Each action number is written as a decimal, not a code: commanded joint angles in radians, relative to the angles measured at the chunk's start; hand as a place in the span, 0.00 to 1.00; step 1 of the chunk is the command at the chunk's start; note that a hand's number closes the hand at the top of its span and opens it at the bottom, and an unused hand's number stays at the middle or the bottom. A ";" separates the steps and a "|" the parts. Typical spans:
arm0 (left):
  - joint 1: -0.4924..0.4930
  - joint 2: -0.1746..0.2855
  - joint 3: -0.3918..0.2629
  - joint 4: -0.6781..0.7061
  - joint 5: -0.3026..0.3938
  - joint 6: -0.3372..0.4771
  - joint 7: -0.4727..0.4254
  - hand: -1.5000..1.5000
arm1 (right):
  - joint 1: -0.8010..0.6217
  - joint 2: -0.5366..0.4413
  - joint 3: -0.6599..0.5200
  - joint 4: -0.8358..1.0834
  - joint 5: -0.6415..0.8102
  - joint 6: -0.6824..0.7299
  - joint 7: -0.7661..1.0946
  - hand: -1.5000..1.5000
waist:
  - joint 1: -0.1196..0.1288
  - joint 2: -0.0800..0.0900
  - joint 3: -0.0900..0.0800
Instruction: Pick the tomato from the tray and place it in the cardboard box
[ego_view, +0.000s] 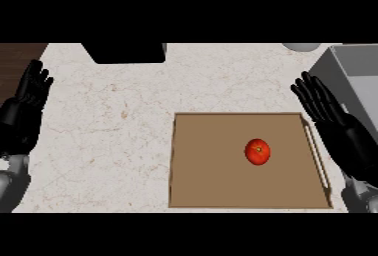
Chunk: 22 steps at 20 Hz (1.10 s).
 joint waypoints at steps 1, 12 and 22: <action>-0.029 -0.032 -0.025 0.032 -0.052 -0.043 -0.038 0.50 | 0.002 -0.060 -0.095 -0.073 -0.077 0.072 0.052 0.00 | 0.002 0.007 -0.013; -0.046 -0.009 -0.202 -0.022 -0.120 -0.242 -0.082 0.50 | -0.238 -0.297 -0.184 0.397 0.136 0.382 -0.329 0.00 | 0.037 0.018 -0.010; -0.034 -0.003 -0.161 -0.008 -0.139 -0.256 -0.109 0.50 | -0.273 -0.391 0.016 0.316 0.564 0.280 -0.505 0.00 | 0.029 0.007 -0.013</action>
